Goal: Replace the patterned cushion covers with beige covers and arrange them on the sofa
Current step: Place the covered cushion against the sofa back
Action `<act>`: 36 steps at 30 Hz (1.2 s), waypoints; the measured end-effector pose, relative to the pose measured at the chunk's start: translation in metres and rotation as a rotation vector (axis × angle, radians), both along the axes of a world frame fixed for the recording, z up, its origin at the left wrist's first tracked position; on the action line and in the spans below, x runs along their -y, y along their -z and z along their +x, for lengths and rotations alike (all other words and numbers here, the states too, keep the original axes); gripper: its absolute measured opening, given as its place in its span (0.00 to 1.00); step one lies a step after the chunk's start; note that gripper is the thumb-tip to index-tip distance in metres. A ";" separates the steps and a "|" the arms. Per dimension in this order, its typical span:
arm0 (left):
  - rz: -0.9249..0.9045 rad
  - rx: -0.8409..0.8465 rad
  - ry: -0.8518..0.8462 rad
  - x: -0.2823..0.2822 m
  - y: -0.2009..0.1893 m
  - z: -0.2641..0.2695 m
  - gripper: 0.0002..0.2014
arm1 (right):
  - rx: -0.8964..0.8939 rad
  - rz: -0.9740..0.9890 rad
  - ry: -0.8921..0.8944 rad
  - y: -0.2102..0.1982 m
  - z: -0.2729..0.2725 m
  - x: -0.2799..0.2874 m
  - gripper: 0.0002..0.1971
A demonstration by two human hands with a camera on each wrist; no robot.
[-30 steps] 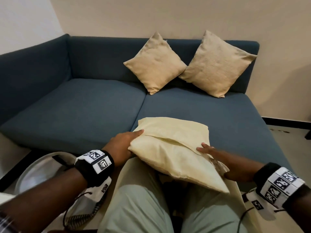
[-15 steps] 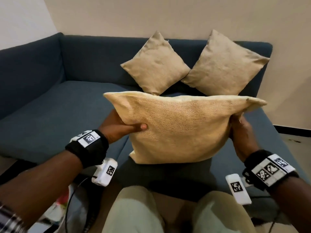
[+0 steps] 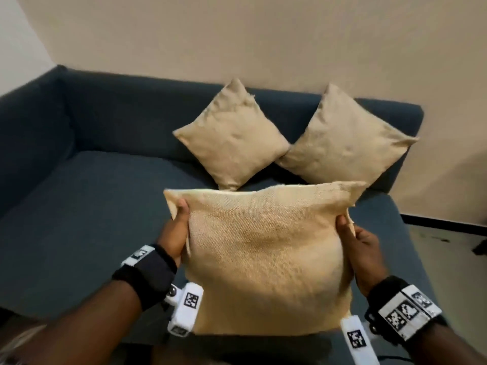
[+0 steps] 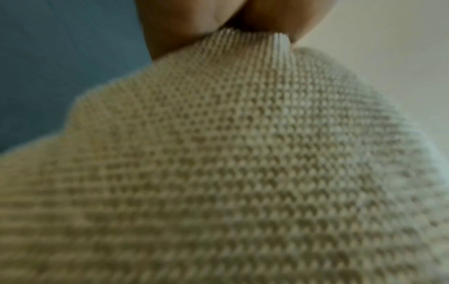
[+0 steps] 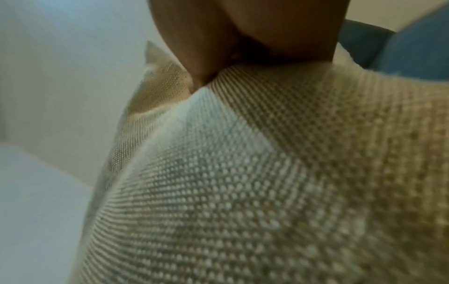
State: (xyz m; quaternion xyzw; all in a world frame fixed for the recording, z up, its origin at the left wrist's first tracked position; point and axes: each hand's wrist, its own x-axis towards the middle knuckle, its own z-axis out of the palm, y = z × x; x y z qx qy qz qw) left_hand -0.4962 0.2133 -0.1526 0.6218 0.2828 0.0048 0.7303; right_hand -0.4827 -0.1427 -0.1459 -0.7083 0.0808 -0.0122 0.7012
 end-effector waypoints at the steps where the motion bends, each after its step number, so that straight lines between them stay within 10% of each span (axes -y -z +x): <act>1: -0.048 -0.035 -0.002 0.001 -0.017 -0.001 0.44 | -0.010 -0.005 -0.004 -0.023 0.000 -0.001 0.25; 8: -0.186 -0.180 -0.079 -0.019 -0.167 -0.011 0.55 | -0.162 0.086 -0.381 -0.161 -0.021 -0.003 0.51; 12: -0.082 -0.132 -0.080 -0.040 -0.245 0.012 0.34 | -0.111 0.044 -0.403 -0.204 -0.001 -0.040 0.18; 14: 0.006 -0.095 -0.104 -0.053 -0.266 0.029 0.40 | -0.072 0.059 -0.335 -0.213 0.024 -0.061 0.12; 17: 0.022 -0.065 -0.141 -0.084 -0.260 0.052 0.64 | -0.061 0.122 -0.328 -0.226 0.060 -0.094 0.11; 21: 0.035 0.026 -0.174 -0.104 -0.264 0.056 0.50 | -0.073 0.152 -0.373 -0.239 0.108 -0.137 0.13; 25: 0.513 0.155 -0.324 -0.130 -0.253 0.060 0.48 | -0.059 0.022 -0.509 -0.249 0.158 -0.193 0.12; 31: 1.001 -0.003 0.189 -0.202 -0.247 0.117 0.62 | 0.047 -0.153 -0.702 -0.236 0.216 -0.329 0.10; 36: 0.649 0.006 0.073 -0.324 -0.222 0.195 0.24 | 0.054 -0.219 -0.692 -0.226 0.269 -0.439 0.12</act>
